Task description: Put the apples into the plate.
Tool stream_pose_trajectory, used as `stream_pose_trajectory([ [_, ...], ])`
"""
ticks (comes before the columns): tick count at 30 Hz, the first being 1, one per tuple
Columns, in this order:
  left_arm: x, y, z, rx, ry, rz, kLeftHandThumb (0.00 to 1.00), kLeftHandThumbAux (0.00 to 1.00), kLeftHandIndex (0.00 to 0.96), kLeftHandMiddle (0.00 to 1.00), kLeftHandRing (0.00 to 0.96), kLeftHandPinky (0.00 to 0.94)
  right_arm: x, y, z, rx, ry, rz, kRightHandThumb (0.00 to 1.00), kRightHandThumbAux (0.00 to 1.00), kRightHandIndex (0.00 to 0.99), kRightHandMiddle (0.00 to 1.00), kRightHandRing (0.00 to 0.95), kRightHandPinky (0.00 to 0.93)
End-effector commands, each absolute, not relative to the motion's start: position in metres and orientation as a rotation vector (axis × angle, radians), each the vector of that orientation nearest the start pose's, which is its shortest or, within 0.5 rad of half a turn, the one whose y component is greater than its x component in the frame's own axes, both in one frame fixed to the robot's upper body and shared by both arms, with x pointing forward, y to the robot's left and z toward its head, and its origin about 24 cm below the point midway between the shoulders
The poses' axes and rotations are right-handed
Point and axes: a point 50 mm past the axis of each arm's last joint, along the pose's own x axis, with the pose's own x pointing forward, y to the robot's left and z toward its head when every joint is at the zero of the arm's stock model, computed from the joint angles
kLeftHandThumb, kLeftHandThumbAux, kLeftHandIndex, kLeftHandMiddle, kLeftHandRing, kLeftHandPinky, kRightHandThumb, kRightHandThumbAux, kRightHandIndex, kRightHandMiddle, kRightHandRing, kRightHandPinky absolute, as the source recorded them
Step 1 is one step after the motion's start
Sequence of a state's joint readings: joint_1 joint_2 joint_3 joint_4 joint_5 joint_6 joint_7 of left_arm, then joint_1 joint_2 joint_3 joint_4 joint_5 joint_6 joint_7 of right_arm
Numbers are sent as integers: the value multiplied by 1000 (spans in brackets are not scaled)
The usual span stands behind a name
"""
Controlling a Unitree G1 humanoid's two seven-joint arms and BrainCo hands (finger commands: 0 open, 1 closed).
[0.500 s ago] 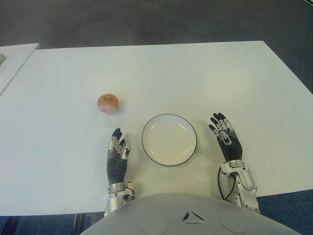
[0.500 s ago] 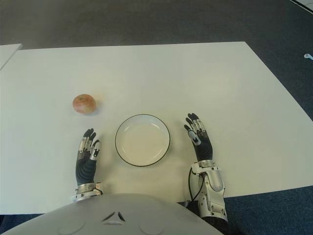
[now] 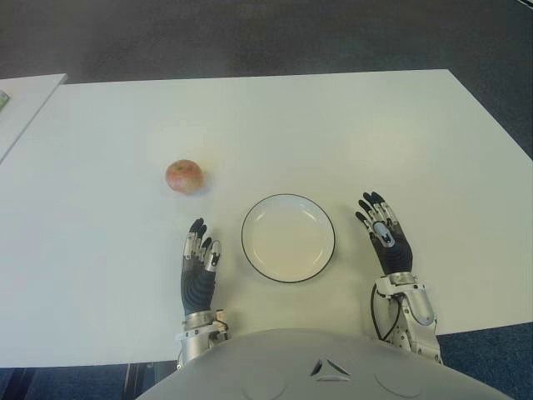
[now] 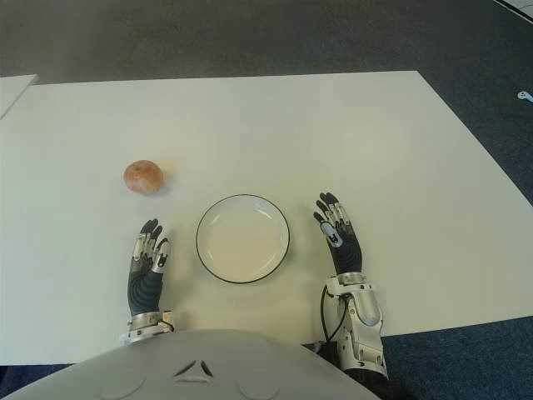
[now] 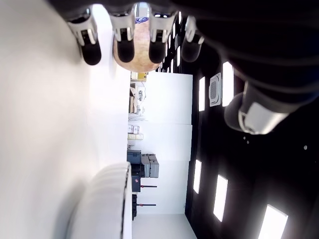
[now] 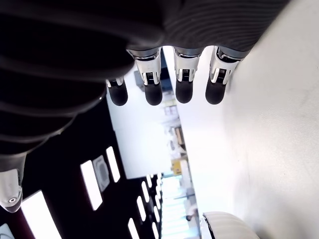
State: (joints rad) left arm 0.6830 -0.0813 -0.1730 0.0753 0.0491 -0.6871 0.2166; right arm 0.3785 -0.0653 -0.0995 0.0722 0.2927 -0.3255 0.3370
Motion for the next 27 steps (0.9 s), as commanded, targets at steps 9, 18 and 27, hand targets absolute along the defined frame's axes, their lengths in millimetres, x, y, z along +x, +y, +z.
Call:
stream_pose_trajectory([
  [9,88,133,-18,-105,49,287,63,479,22,0,0,2,150,-195,-29,188,150,47,82,490,6,0,0,0],
  [18,98,135,34,-218,-93,240,85,502,37,2,0,15,155,-195,-30,175,150,51,89,489,3,0,0,0],
  [27,108,167,65,22,-149,269,147,539,71,5,0,45,161,-190,-33,181,158,56,88,472,2,0,0,0],
])
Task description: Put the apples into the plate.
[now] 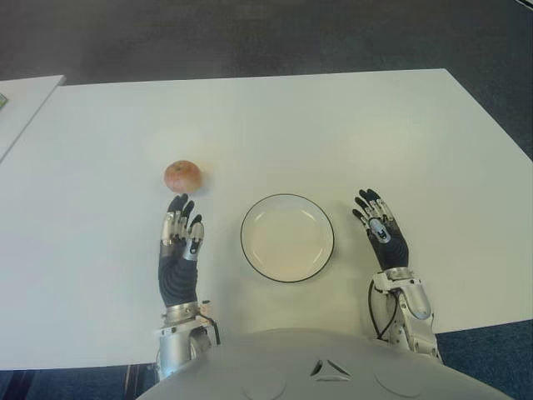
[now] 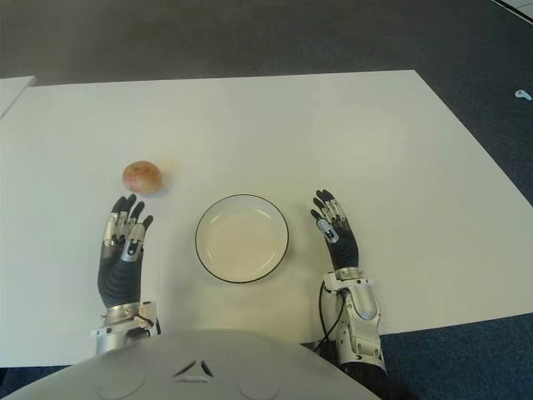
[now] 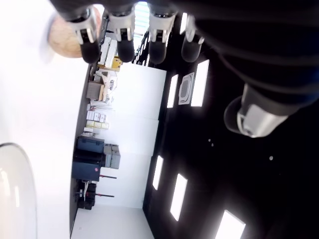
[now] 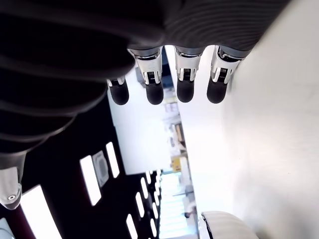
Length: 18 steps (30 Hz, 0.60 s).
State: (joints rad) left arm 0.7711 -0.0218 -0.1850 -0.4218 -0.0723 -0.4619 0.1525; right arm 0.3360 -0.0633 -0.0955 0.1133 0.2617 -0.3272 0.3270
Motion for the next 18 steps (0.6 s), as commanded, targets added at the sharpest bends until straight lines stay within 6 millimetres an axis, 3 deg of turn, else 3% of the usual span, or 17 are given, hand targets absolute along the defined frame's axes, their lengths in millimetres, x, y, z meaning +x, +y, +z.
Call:
stream_pose_trajectory([
  [1,109,170,69,116,-165,267,152,551,67,3,0,45,161,-189,-33,180,161,57,88,471,2,0,0,0],
  [6,114,176,87,552,-231,268,167,581,41,0,0,46,164,-187,-36,177,168,57,92,474,3,0,0,0],
  [9,120,191,98,930,-279,275,206,552,36,0,0,34,165,-186,-38,176,177,59,93,474,2,0,0,0],
  [16,145,218,117,1396,-280,247,264,441,59,0,0,38,167,-186,-42,149,193,52,94,476,0,0,0,0],
  [18,149,220,121,1456,-283,246,270,421,67,0,0,46,167,-186,-43,145,197,49,94,477,0,0,0,0],
])
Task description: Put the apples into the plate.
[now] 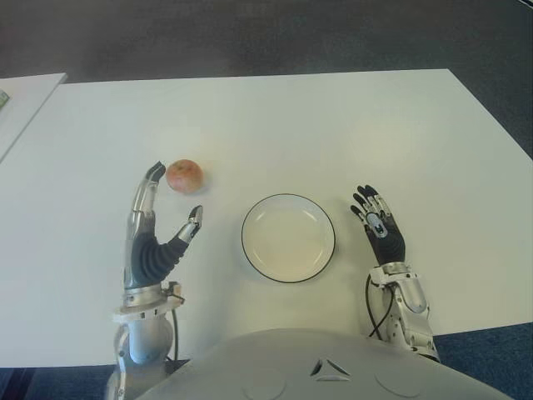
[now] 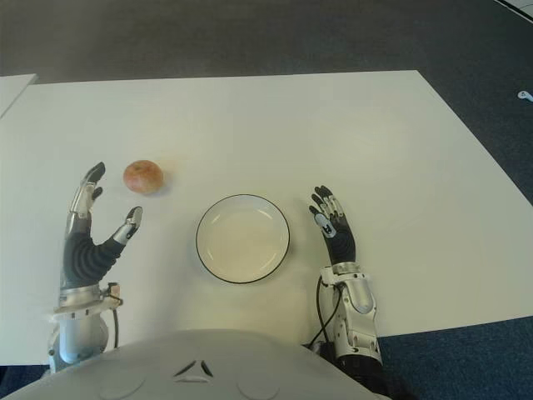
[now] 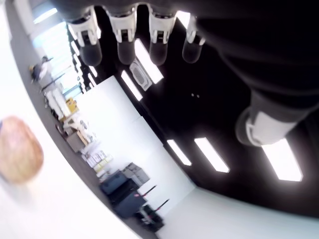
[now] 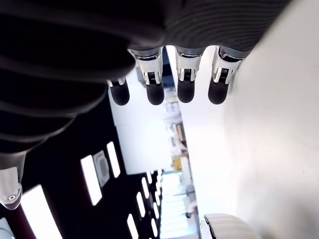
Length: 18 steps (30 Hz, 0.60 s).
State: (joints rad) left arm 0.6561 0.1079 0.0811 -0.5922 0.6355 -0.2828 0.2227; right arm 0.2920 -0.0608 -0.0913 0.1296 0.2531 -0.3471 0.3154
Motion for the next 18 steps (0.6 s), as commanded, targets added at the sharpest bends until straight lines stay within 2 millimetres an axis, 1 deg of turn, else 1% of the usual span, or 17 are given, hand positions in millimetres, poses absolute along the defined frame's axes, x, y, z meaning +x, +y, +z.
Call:
stream_pose_trajectory([
  [1,151,220,122,1486,-284,245,272,413,71,0,0,49,168,-185,-44,145,198,47,94,477,0,0,0,0],
  [3,157,222,128,1555,-284,239,282,399,77,1,0,39,169,-185,-45,154,197,44,93,475,0,0,0,0],
  [5,169,225,134,1629,-276,214,290,388,80,1,0,29,169,-185,-46,165,198,46,93,473,0,0,0,0],
  [8,188,232,135,1726,-230,157,301,359,74,0,0,20,170,-186,-48,168,202,48,89,471,0,0,0,0],
  [13,209,245,136,1828,-167,96,309,319,60,0,0,12,170,-186,-50,163,209,41,88,471,0,0,0,0],
  [15,215,248,137,1855,-156,81,309,311,52,0,0,9,171,-187,-51,162,211,38,89,471,0,0,0,0],
  [18,228,252,139,1897,-155,43,304,300,43,0,0,8,170,-189,-52,159,214,31,93,472,0,0,0,0],
])
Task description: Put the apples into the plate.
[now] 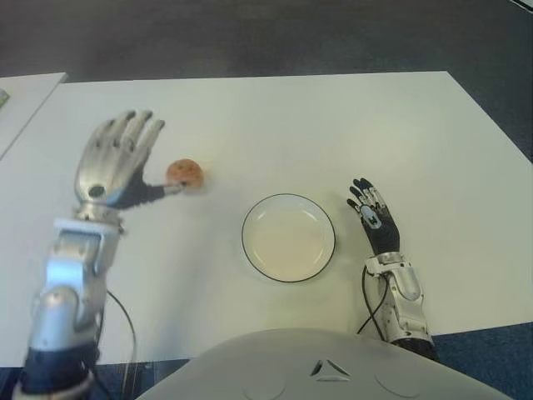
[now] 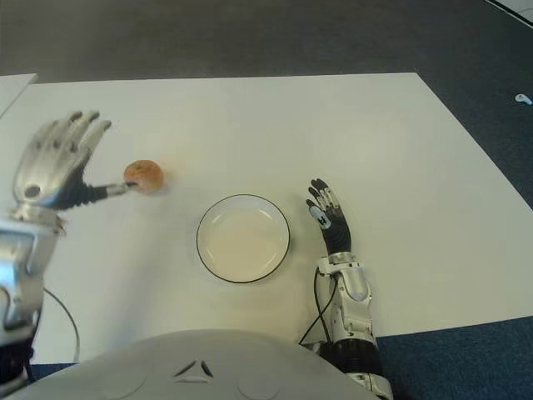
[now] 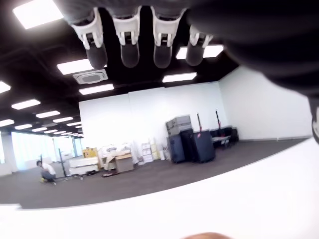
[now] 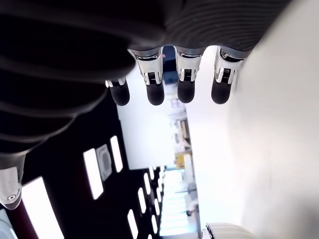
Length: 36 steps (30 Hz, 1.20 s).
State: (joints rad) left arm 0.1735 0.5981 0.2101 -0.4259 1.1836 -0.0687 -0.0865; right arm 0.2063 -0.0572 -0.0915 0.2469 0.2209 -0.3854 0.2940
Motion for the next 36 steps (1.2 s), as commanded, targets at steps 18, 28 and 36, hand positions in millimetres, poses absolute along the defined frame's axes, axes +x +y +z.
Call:
stream_pose_trajectory([
  [18,269,275,126,1899,-55,-58,326,291,41,0,0,1,169,-196,-60,166,234,32,103,469,0,0,0,0],
  [28,284,277,116,1872,-24,-79,331,307,50,0,0,19,166,-200,-61,123,251,22,95,477,0,0,0,0],
  [36,292,278,108,1859,-3,-103,335,312,50,0,0,17,165,-202,-61,109,260,13,82,479,0,0,0,0],
])
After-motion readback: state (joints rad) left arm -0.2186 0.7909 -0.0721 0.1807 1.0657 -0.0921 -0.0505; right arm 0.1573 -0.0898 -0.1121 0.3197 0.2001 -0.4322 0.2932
